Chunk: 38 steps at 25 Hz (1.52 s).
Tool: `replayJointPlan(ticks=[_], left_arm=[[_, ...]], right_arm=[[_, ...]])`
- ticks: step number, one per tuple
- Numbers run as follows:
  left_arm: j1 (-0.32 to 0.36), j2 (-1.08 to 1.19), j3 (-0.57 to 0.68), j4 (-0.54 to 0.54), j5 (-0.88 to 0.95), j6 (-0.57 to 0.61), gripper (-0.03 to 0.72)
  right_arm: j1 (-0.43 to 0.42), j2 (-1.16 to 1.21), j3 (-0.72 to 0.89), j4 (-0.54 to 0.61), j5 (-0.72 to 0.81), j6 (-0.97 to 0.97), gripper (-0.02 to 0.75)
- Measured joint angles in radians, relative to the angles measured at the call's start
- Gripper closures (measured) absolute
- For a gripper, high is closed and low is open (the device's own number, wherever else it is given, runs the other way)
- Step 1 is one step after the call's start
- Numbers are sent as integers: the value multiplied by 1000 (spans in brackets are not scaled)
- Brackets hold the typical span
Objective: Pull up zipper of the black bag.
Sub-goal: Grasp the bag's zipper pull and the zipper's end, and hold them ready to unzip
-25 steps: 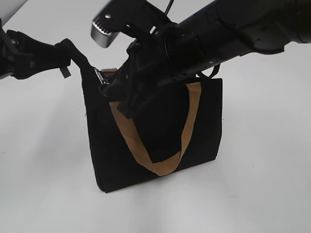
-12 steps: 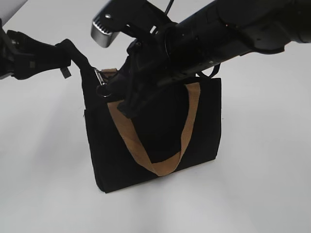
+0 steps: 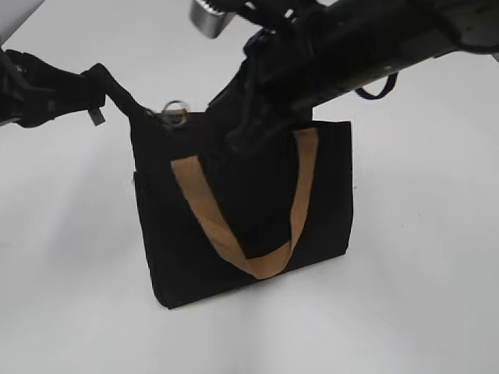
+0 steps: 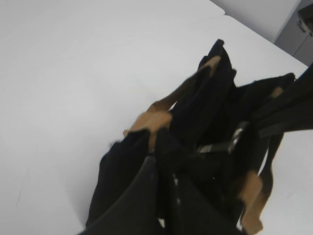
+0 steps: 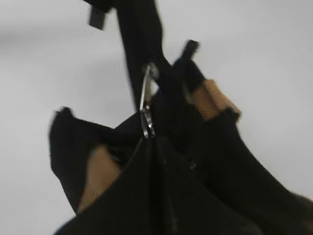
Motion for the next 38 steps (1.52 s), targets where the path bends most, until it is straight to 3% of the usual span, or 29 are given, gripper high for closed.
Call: replayJointPlan(ticks=[6,11,16,21,24,38], left_arm=[[0,0,0,22,-25,-28,698],[0,0,0,45,-21,-64,698],[0,0,0,32,-8,-68,698],[0,0,0,26,11,-68,698],[0,-1,0,24,34,-68,698],[0,-80,0,35,66,-69,698]], right_arm=[[-126,-16,0,-8,91,45,738],[-167,-16,0,-5,130,52,738],[-68,-16,0,34,97,-42,719],[32,0,0,49,-33,-160,515],[50,30,0,49,-68,-193,460],[70,91,0,63,-127,-202,443]])
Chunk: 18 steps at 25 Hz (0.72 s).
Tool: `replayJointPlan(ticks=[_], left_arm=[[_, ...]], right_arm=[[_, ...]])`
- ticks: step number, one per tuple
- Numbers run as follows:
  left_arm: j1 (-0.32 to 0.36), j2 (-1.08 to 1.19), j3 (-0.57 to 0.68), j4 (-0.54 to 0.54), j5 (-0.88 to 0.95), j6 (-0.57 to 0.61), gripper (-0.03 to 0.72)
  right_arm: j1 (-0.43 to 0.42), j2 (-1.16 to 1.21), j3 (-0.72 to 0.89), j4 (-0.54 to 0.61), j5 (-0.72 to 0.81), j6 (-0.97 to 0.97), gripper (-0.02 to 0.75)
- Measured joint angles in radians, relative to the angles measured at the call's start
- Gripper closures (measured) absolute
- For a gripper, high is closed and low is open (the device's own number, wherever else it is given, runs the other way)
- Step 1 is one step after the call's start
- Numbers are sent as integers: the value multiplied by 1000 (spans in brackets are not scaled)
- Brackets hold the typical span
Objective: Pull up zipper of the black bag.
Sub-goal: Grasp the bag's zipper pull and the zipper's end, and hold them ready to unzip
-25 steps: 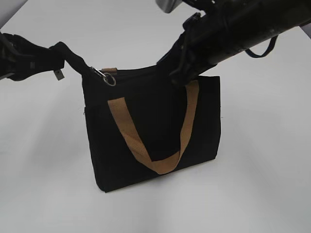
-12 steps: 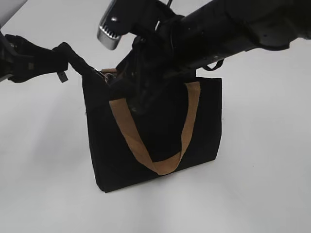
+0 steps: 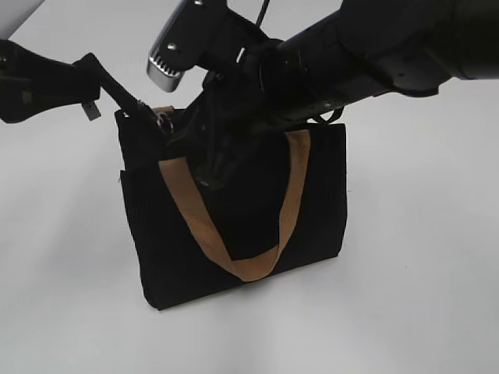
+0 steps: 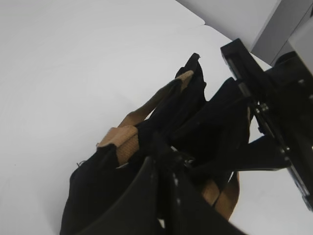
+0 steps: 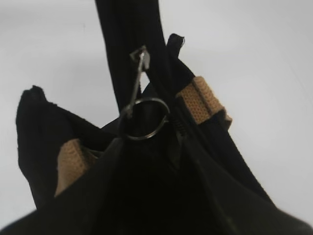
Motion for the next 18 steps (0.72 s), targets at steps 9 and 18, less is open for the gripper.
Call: replayJointPlan(ticks=[9,18], left_arm=[[0,-1,0,0,20,0,698],[0,1,0,0,43,0,698]], right_arm=[[0,2,0,19,-30,-1,442],[0,5,-65,51,-57,-2,470]])
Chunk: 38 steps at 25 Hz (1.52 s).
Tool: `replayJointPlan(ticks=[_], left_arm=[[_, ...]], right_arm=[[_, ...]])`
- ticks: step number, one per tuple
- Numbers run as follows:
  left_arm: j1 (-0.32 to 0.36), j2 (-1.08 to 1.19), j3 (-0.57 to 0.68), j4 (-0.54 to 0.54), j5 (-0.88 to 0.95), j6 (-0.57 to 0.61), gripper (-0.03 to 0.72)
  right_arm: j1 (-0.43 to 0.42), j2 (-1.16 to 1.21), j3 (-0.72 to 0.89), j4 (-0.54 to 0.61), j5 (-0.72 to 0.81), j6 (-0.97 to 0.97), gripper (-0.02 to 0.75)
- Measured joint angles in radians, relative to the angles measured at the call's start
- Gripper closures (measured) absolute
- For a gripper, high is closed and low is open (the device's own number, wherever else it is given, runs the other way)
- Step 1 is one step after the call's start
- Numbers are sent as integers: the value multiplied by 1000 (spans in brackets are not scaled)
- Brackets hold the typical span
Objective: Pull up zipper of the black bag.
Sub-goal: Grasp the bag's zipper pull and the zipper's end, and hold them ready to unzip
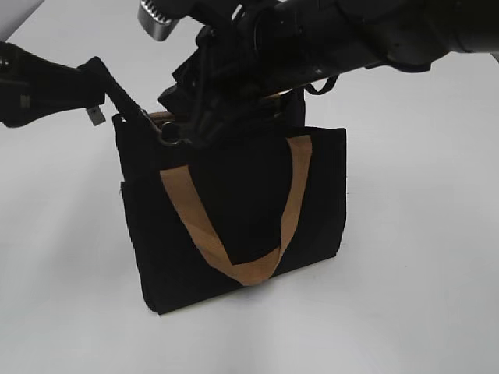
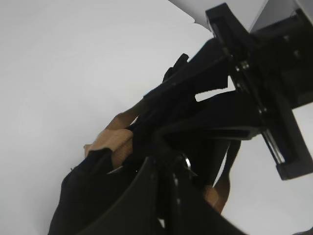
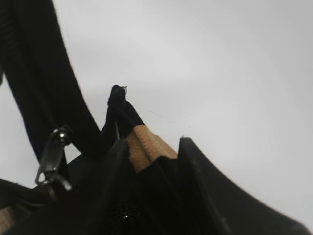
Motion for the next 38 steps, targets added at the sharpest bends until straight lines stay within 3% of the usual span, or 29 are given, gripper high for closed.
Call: replayJointPlan(ticks=[13,19,26,30,38], left_arm=[[0,0,0,9,-21,0,698],[0,0,0,11,-23,0,698],[0,0,0,11,-24,0,698],[0,0,0,11,-24,-1,698],[0,0,0,11,-24,-1,698]], right_arm=[[0,-58,0,2,104,-14,475],[0,-65,-1,2,227,-21,475],[0,-4,-1,13,241,-22,479],[0,9,-1,17,231,-22,536],[0,9,-1,19,216,-23,738]])
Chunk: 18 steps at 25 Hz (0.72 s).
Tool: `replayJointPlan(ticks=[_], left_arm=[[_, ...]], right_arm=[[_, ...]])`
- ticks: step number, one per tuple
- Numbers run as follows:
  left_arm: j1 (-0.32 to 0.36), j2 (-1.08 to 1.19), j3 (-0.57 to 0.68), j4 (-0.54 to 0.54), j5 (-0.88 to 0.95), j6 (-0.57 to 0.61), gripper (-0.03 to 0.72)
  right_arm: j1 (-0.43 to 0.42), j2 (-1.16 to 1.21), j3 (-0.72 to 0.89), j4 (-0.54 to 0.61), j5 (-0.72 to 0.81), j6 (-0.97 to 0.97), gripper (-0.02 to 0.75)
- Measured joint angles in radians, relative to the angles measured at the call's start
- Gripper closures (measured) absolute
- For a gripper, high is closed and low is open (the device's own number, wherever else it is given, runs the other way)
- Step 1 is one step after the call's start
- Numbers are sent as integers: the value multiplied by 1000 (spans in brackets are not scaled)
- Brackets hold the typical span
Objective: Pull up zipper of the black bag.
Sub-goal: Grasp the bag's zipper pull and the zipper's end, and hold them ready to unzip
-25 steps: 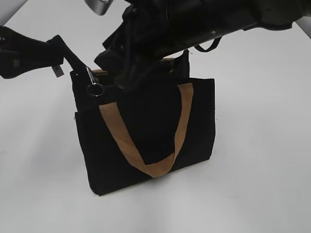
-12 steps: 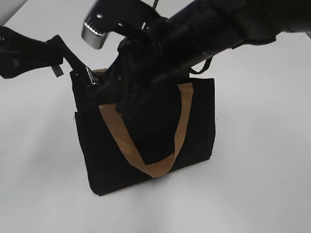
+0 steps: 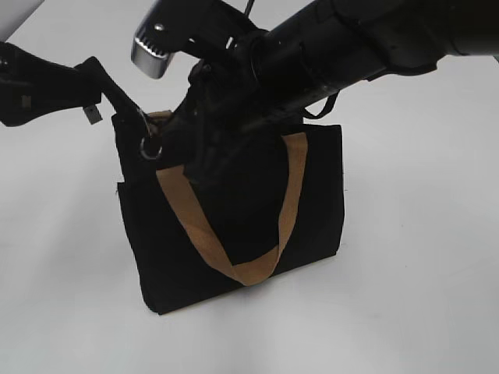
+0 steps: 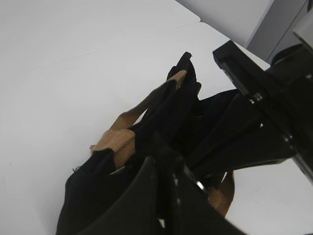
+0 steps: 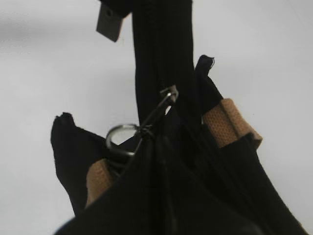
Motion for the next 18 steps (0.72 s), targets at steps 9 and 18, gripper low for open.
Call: replayJointPlan(ticks=[9,18], left_arm=[[0,0,0,1,-1,0,698],[0,0,0,1,-1,-1,698]], right_arm=[[-14,-26,0,-8,8,-1,738],[-5,-44,0,-1,49,-1,582]])
